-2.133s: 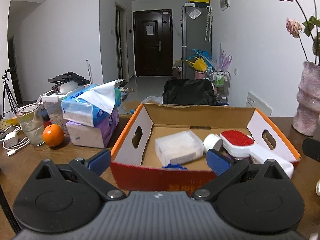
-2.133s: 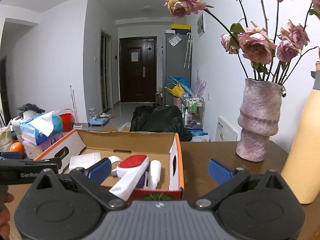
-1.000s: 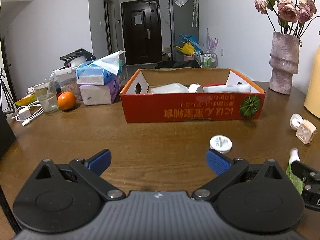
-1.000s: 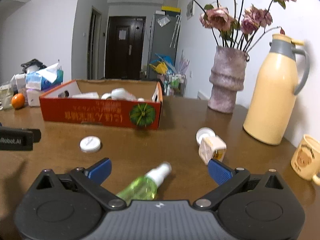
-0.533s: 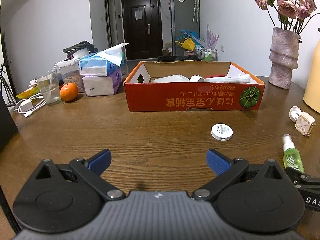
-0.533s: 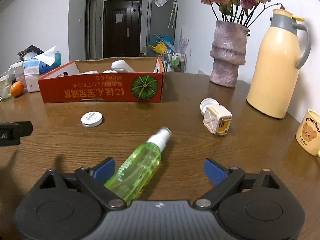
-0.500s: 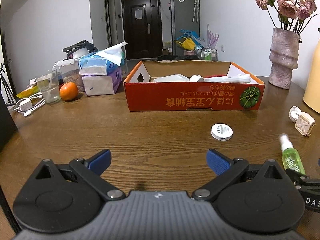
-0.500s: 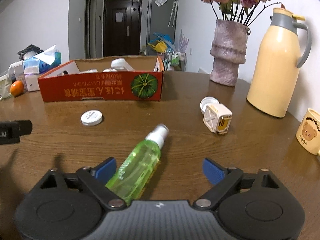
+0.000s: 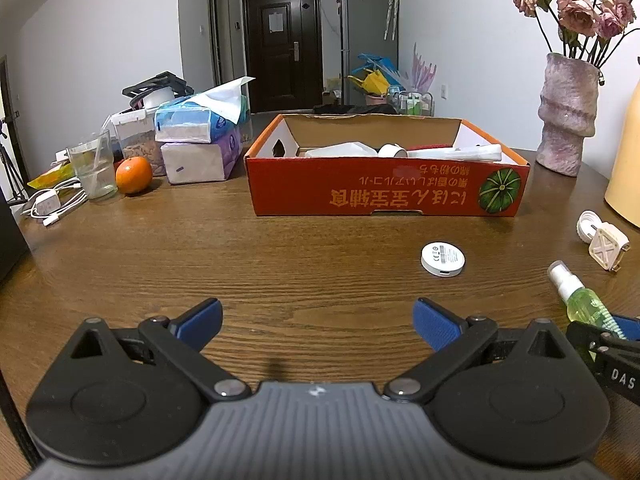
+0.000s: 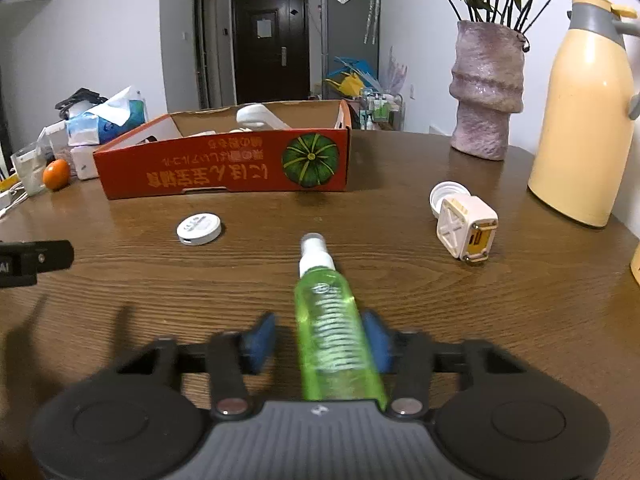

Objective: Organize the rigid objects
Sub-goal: 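Close the right tool on the green spray bottle while the left tool approaches the white round lid, then close the left tool on the white round lid while the right tool holds the spray bottle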

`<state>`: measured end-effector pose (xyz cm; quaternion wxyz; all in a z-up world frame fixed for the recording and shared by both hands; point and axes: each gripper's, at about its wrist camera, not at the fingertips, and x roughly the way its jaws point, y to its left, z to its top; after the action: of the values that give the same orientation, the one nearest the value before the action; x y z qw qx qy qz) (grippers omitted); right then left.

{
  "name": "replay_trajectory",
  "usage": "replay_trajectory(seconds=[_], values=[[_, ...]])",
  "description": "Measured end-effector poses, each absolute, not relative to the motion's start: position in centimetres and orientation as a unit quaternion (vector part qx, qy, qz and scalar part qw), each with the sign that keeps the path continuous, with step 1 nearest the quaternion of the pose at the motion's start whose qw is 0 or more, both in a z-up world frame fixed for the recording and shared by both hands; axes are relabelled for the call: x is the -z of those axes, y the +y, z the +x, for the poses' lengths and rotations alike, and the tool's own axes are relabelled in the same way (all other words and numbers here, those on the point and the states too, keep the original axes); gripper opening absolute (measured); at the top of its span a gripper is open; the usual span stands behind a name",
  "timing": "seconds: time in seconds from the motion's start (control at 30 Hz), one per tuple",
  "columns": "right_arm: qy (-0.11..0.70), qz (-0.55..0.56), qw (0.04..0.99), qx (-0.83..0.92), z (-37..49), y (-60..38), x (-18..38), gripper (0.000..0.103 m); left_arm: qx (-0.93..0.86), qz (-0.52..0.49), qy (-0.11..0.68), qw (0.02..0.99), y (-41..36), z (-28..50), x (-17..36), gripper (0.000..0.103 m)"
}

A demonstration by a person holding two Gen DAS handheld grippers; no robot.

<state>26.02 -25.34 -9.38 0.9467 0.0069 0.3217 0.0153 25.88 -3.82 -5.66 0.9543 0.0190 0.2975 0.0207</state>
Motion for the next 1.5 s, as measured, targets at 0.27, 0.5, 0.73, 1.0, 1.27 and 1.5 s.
replay_trajectory(seconds=[0.27,0.5,0.73,1.0,1.27,1.5], values=[[0.305,0.033,0.951,-0.038,26.5,-26.1,9.1,0.030,-0.018,0.022,0.303,0.952,-4.0,26.2,5.9,0.103],[0.245,0.049,0.967,-0.046,26.2,-26.7,7.7,0.030,-0.011,0.029,0.306,0.952,-4.9,27.2,6.1,0.103],[0.224,0.060,0.972,-0.047,26.6,-27.8,7.1,0.030,0.001,0.039,0.310,0.950,-7.1,28.7,6.3,0.103],[0.213,0.065,0.974,-0.043,27.5,-29.1,7.2,0.030,0.006,0.034,0.319,0.947,-9.4,31.4,6.9,0.103],[0.204,0.069,0.976,-0.032,29.0,-30.6,7.3,0.030,0.008,0.038,0.331,0.943,-11.3,33.7,7.7,0.103],[0.199,0.065,0.977,-0.029,30.2,-31.0,7.5,0.030,0.017,0.042,0.335,0.941,-12.5,35.0,8.1,0.099]])
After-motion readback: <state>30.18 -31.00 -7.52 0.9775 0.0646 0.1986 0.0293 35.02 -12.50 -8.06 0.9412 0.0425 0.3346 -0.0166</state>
